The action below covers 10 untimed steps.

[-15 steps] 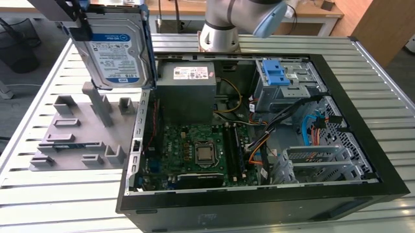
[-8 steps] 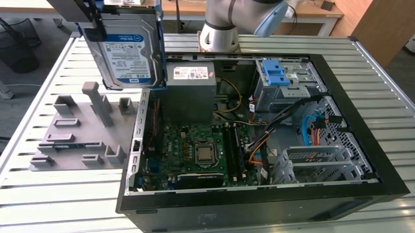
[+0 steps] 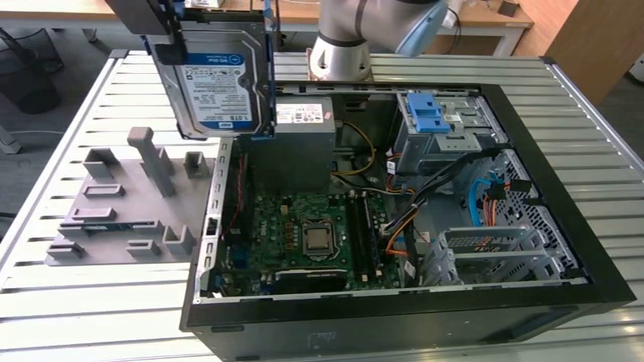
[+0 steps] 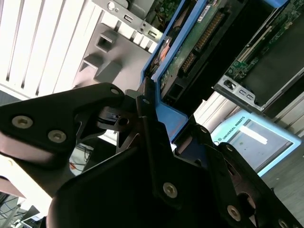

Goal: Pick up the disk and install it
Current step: 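Pick up the disk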

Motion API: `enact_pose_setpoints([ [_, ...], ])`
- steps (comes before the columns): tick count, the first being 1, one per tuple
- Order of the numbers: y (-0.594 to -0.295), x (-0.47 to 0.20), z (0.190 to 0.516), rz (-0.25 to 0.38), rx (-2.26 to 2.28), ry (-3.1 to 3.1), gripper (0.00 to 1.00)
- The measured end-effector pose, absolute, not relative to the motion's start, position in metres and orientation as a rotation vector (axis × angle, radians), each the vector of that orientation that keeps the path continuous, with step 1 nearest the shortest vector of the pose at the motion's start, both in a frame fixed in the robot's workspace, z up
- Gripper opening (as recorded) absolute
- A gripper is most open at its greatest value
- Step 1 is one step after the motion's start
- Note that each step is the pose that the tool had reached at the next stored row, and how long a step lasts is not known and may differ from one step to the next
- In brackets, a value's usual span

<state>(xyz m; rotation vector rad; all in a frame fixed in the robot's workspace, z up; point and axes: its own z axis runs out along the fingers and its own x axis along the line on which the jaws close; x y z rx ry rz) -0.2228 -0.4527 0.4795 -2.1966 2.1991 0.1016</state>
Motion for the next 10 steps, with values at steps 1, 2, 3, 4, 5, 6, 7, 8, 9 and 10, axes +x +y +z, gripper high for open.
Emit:
enact_pose_setpoints([
  [1, -0.453, -0.22, 0.48, 0.102, -2.197, 2.199, 0.36],
  [2, -0.453, -0.218, 0.479, 0.102, -2.197, 2.199, 0.36],
  [3, -0.453, -0.215, 0.479, 0.102, -2.197, 2.199, 0.36],
  [4, -0.453, -0.213, 0.479, 0.102, -2.197, 2.199, 0.36],
  [5, -0.453, -0.211, 0.48, 0.102, -2.197, 2.199, 0.36],
  [6, -0.453, -0.208, 0.48, 0.102, -2.197, 2.199, 0.36],
  [7, -0.453, -0.206, 0.479, 0.102, -2.197, 2.199, 0.36],
  [8, -0.453, -0.204, 0.479, 0.102, -2.197, 2.199, 0.36],
  [9, -0.453, -0.202, 0.479, 0.102, -2.197, 2.199, 0.36],
  [10, -0.453, -0.199, 0.48, 0.102, -2.197, 2.199, 0.36],
])
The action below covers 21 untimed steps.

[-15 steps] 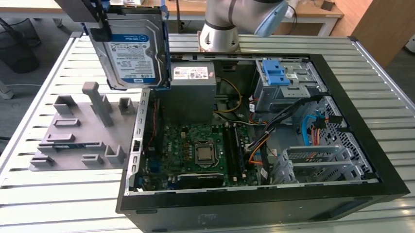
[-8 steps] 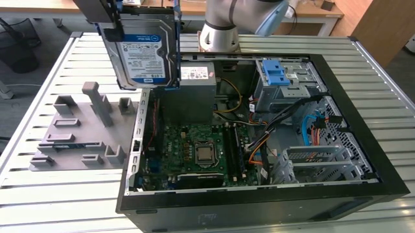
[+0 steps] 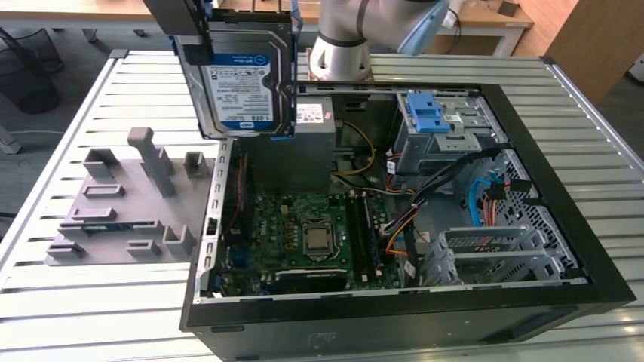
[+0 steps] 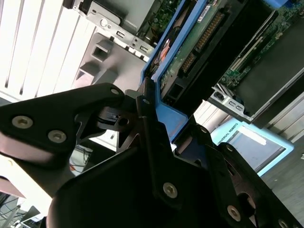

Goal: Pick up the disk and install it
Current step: 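Pick up the disk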

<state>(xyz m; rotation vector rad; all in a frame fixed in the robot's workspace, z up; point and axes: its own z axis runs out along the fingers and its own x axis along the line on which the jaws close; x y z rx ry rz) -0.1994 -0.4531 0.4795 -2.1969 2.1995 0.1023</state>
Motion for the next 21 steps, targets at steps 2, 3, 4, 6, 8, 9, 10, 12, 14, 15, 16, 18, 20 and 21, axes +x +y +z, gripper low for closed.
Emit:
enact_pose_setpoints([
  [2, -0.453, -0.195, 0.479, 0.102, -2.197, 2.199, 0.36],
  [3, -0.453, -0.193, 0.48, 0.103, -2.197, 2.2, 0.36],
  [4, -0.453, -0.19, 0.48, 0.103, -2.197, 2.2, 0.36],
  [6, -0.454, -0.185, 0.48, 0.103, -2.197, 2.2, 0.36],
  [8, -0.454, -0.18, 0.479, 0.103, -2.197, 2.2, 0.36],
  [9, -0.454, -0.178, 0.48, 0.103, -2.197, 2.2, 0.36],
  [10, -0.454, -0.176, 0.479, 0.103, -2.197, 2.2, 0.36],
  [12, -0.454, -0.171, 0.48, 0.103, -2.197, 2.2, 0.36],
  [14, -0.454, -0.167, 0.479, 0.103, -2.197, 2.2, 0.36],
  [15, -0.454, -0.165, 0.479, 0.103, -2.197, 2.2, 0.36],
  [16, -0.454, -0.162, 0.48, 0.103, -2.197, 2.2, 0.36],
  [18, -0.454, -0.158, 0.479, 0.103, -2.197, 2.2, 0.36],
  [20, -0.454, -0.153, 0.48, 0.103, -2.197, 2.2, 0.36],
  [21, -0.454, -0.151, 0.48, 0.103, -2.197, 2.2, 0.36],
])
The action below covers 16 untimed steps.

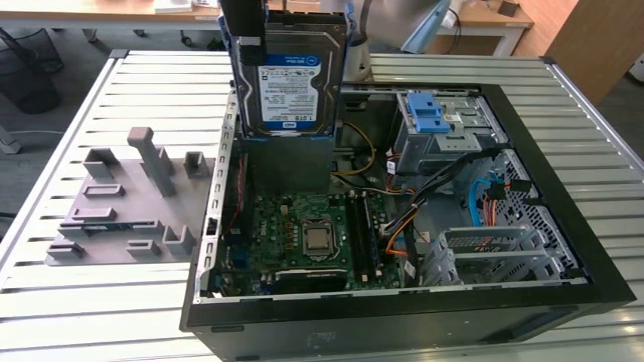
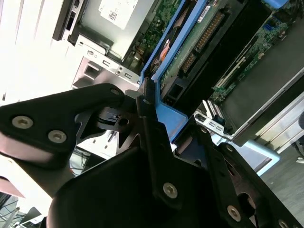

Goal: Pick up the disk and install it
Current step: 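Pick up the disk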

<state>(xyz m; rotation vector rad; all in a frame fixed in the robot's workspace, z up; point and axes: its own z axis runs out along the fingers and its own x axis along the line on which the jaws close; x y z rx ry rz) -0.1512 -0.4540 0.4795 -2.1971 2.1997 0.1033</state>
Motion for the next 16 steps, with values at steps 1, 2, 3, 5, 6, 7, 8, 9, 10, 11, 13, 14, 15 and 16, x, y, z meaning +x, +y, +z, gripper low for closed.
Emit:
enact_pose_setpoints([
  [1, -0.454, -0.149, 0.479, 0.103, -2.197, 2.2, 0.36],
  [2, -0.454, -0.147, 0.48, 0.103, -2.197, 2.2, 0.36],
  [3, -0.454, -0.145, 0.48, 0.103, -2.197, 2.2, 0.36],
  [5, -0.454, -0.141, 0.479, 0.103, -2.197, 2.2, 0.36],
  [6, -0.454, -0.138, 0.479, 0.103, -2.197, 2.2, 0.36],
  [7, -0.454, -0.136, 0.479, 0.103, -2.197, 2.2, 0.36],
  [8, -0.454, -0.134, 0.48, 0.103, -2.197, 2.2, 0.36],
  [9, -0.454, -0.131, 0.479, 0.103, -2.197, 2.2, 0.36],
  [10, -0.454, -0.129, 0.479, 0.103, -2.197, 2.2, 0.36],
  [11, -0.454, -0.127, 0.479, 0.103, -2.197, 2.2, 0.36],
  [13, -0.454, -0.122, 0.479, 0.103, -2.197, 2.2, 0.36],
  [14, -0.454, -0.119, 0.48, 0.103, -2.197, 2.2, 0.36],
  [15, -0.454, -0.117, 0.48, 0.103, -2.197, 2.2, 0.36],
  [16, -0.454, -0.114, 0.479, 0.103, -2.197, 2.2, 0.36],
])
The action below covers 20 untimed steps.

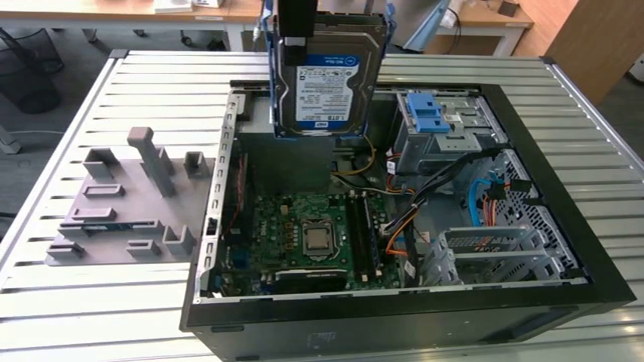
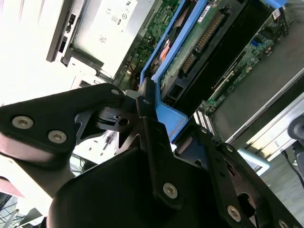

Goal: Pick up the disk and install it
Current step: 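Pick up the disk, then insert the disk into the insertion slot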

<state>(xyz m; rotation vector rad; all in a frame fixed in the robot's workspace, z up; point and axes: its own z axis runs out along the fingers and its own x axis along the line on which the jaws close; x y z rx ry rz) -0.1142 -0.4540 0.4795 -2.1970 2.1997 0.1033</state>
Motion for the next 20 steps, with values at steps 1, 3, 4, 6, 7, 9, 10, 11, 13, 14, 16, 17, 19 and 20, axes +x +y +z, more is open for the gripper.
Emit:
enact_pose_setpoints([
  [1, -0.454, -0.112, 0.48, 0.103, -2.197, 2.2, 0.36],
  [3, -0.454, -0.107, 0.48, 0.103, -2.197, 2.2, 0.36],
  [4, -0.454, -0.104, 0.479, 0.103, -2.197, 2.2, 0.36],
  [6, -0.454, -0.1, 0.479, 0.103, -2.197, 2.2, 0.36],
  [7, -0.454, -0.097, 0.48, 0.103, -2.197, 2.2, 0.36],
  [9, -0.454, -0.092, 0.479, 0.103, -2.197, 2.2, 0.36],
  [10, -0.454, -0.089, 0.479, 0.103, -2.197, 2.2, 0.36],
  [11, -0.454, -0.087, 0.48, 0.103, -2.197, 2.2, 0.36],
  [13, -0.454, -0.086, 0.479, 0.103, -2.197, 2.2, 0.36],
  [14, -0.454, -0.086, 0.479, 0.103, -2.197, 2.2, 0.36],
  [16, -0.454, -0.085, 0.48, 0.103, -2.197, 2.2, 0.36],
  [17, -0.454, -0.084, 0.479, 0.103, -2.197, 2.2, 0.36],
  [19, -0.454, -0.083, 0.479, 0.103, -2.197, 2.2, 0.36],
  [20, -0.454, -0.083, 0.479, 0.103, -2.197, 2.2, 0.36],
])
